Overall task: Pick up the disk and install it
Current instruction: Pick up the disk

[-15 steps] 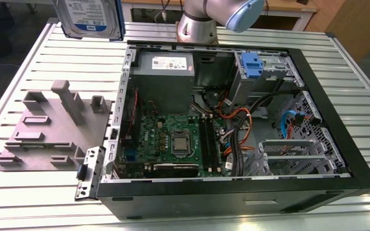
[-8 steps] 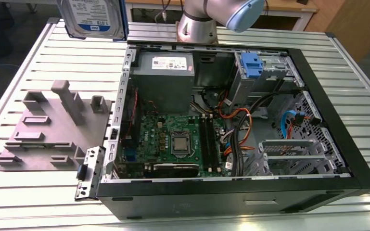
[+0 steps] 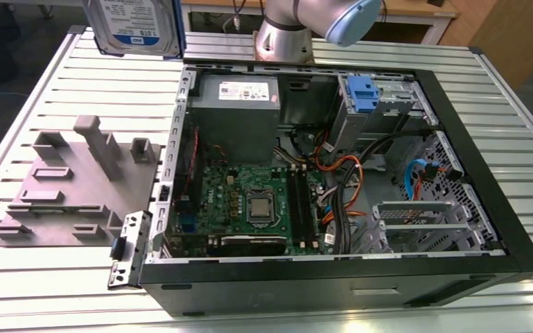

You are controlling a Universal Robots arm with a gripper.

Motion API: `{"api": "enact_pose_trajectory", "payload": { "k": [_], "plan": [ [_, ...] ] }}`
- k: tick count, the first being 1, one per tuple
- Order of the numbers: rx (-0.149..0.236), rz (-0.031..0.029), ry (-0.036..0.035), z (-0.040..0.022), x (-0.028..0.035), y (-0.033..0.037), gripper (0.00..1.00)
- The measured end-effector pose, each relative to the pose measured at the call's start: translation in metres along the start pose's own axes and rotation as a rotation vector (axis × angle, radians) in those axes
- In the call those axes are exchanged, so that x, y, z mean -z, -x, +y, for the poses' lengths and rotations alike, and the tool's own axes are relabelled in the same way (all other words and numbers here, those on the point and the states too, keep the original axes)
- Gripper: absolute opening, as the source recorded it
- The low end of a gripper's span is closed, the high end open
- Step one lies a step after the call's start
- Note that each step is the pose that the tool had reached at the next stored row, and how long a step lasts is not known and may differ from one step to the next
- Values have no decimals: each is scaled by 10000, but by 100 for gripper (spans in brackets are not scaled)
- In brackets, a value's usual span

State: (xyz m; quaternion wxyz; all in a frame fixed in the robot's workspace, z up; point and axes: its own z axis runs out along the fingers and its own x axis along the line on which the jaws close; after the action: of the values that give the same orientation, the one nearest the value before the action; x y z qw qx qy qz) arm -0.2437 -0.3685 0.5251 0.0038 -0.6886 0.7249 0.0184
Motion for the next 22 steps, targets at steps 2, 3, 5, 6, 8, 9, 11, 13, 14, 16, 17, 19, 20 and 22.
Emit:
{"api": "enact_pose_trajectory", "payload": {
  "k": [2,3,5,6,8,9,11,13,14,16,17,19,20,22],
  "plan": [
    [-1,0,0,-26,1,1,35],
    [-1,-1,0,-48,1,2,35],
    [-2,0,0,-102,2,5,35],
    [-2,-1,-1,-129,2,6,35],
    [-2,0,1,-185,3,10,35],
    [-2,1,1,-214,4,11,35],
    [-2,0,1,-280,4,14,35],
    [-2,0,0,-343,4,17,35],
    [-2,0,0,-373,5,19,35],
    [-2,0,0,-433,5,22,35],
    [-2,0,0,-464,6,24,35],
    [-2,0,0,-520,6,27,35],
    [-3,0,1,-548,7,28,35],
    [-1,1,1,-604,7,31,35]
  ]
}}
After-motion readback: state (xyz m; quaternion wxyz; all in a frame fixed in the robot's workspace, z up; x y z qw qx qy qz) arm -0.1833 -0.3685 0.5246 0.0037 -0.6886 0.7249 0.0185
